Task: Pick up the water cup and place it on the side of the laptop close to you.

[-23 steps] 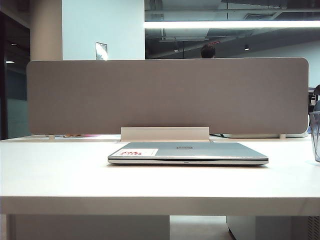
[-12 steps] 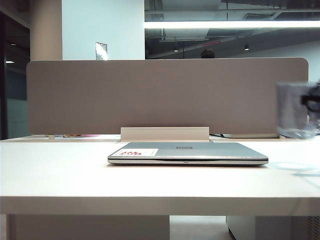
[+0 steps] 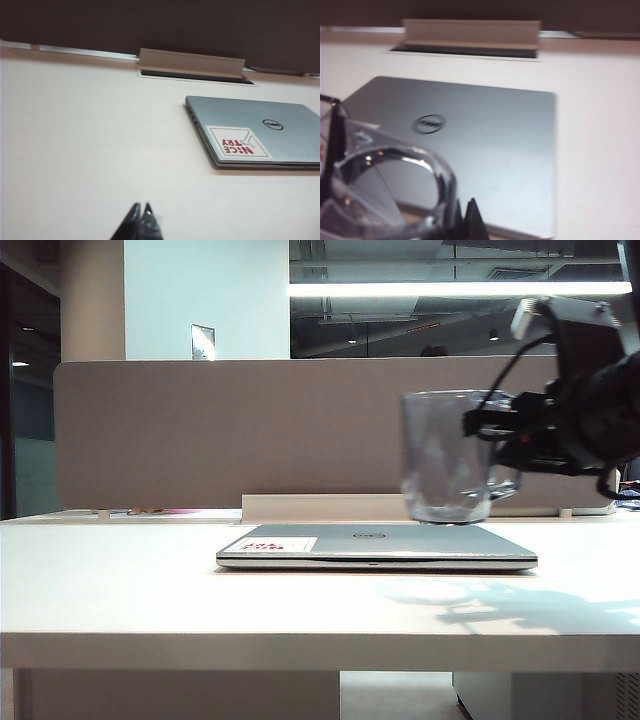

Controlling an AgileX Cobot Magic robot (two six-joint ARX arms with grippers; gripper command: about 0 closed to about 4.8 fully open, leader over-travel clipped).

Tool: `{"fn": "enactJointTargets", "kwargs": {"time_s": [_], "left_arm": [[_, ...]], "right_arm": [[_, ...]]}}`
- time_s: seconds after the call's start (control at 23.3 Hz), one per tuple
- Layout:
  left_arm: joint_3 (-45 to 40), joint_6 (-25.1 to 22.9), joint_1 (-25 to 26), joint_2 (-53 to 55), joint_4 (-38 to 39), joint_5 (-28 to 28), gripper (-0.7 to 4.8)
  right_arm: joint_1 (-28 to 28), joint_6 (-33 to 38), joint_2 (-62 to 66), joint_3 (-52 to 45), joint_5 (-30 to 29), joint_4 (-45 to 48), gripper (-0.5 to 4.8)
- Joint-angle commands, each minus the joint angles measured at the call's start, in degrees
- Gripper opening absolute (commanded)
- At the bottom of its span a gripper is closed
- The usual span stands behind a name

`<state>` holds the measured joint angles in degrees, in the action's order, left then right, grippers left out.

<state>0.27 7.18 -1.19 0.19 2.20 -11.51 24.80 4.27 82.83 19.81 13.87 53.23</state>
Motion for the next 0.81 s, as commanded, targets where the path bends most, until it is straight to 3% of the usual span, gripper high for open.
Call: {"fn": "enactJointTargets", "kwargs": {"time_s": [0.04,0.21,0.47,0.81], "left_arm": [[0.17,1.49,-0.11,0.04,-0.52,-0.59,-0.06],[0.17,1.88,-0.11,0.04,-0.52,-1.42,-0.06],[0.17,1.88,-0.11,0.04,-0.52,-1.42,-0.06],[0.17,1.88,-0.13,0.04,-0.52,-1.6,-0.06]], "right_arm": [[3.52,3.43,-0.37,0.39,5.4,-0.92,-0.05],[4.7,9.09,-0.09,0.48,7.23,-2.69,-0.05],[5.16,9.46,2.69,3.37,7.21,-8.63,-0.05],[6.43,9.75,7.02,5.2,7.15,-8.5,-0.05]]}}
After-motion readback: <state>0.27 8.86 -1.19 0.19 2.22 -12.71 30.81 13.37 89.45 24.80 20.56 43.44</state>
